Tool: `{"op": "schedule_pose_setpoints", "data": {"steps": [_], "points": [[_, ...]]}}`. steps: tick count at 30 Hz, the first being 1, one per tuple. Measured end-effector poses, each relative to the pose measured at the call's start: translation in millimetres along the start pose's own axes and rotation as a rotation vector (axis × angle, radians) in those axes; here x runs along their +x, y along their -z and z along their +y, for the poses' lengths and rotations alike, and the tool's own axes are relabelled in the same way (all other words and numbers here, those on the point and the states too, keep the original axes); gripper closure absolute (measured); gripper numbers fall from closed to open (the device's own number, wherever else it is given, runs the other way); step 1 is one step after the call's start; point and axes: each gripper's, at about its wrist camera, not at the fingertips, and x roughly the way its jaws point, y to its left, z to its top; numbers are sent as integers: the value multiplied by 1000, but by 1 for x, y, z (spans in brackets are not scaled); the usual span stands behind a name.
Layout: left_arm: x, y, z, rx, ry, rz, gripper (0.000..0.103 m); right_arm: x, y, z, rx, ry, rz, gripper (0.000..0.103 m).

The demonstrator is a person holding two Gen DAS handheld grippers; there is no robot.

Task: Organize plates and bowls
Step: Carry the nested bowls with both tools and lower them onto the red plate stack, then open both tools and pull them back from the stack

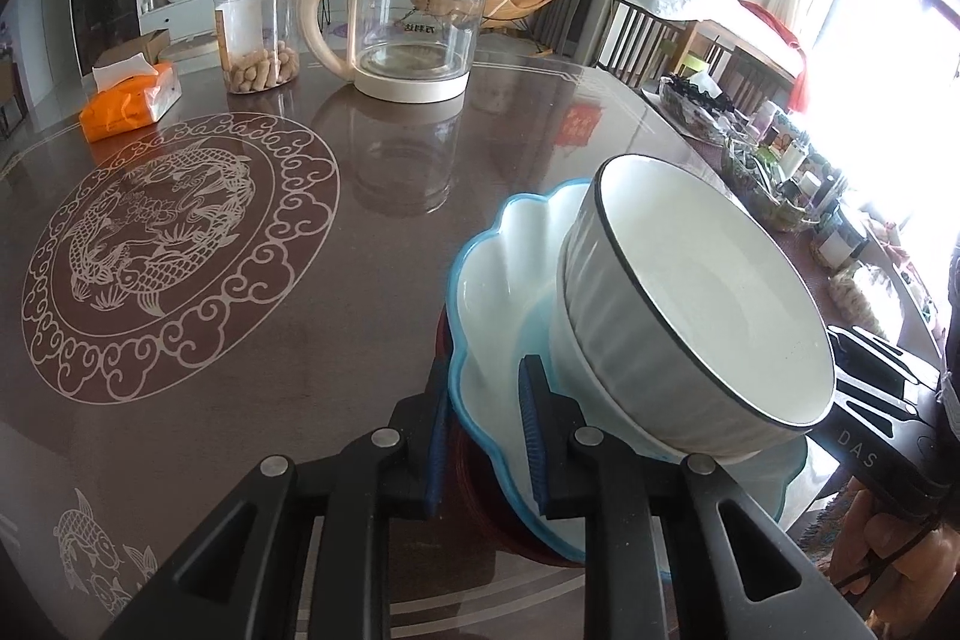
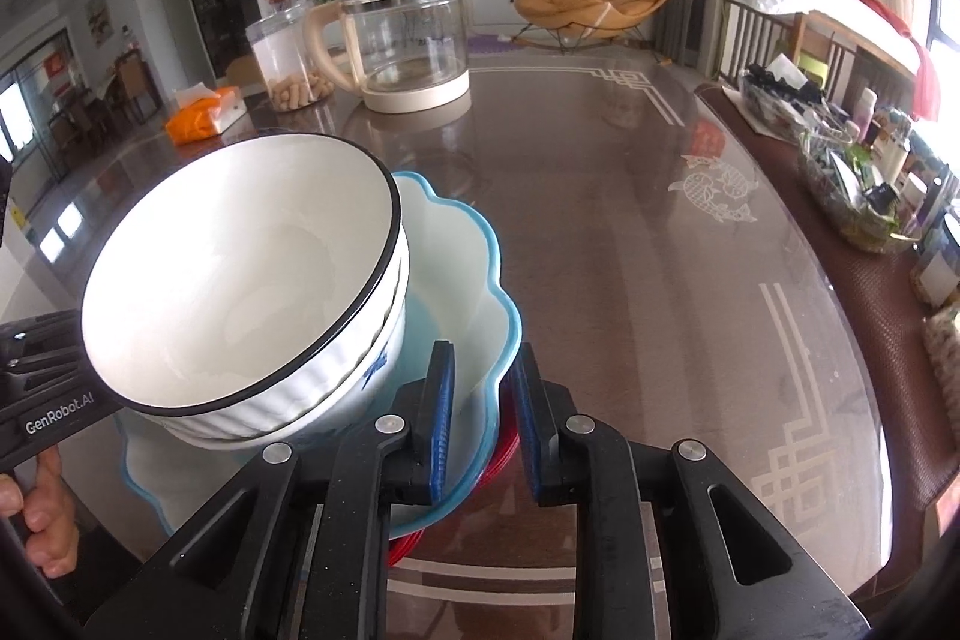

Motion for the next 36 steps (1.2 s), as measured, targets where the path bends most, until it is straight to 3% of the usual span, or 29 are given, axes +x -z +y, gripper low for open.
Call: {"op": "schedule_pose_setpoints", "data": {"steps": [2, 7, 8, 16, 21, 27, 32, 36], "points": [[-8, -3, -1, 10, -13, -26, 74, -3, -1, -2, 1, -1, -3, 66], [-27, -4, 11, -23, -57, -74, 29, -8, -1, -9, 33, -11, -4, 56], [-30, -4, 15, -33, -66, -83, 27, -9, -1, -10, 42, -12, -4, 53], [-54, 11, 32, -8, -129, -73, 24, -29, 3, -22, 97, 5, -6, 48], [-79, 32, 24, 58, -176, -65, 20, -66, 18, -25, 176, 58, -18, 38], [-112, 52, 2, 129, -177, -92, 5, -111, 56, 8, 225, 83, -41, 35], [-130, 58, -2, 126, -172, -100, 2, -132, 84, 35, 265, 105, -70, 33], [-137, 61, 5, 96, -193, -85, 2, -142, 83, 43, 240, 131, -97, 33]]}}
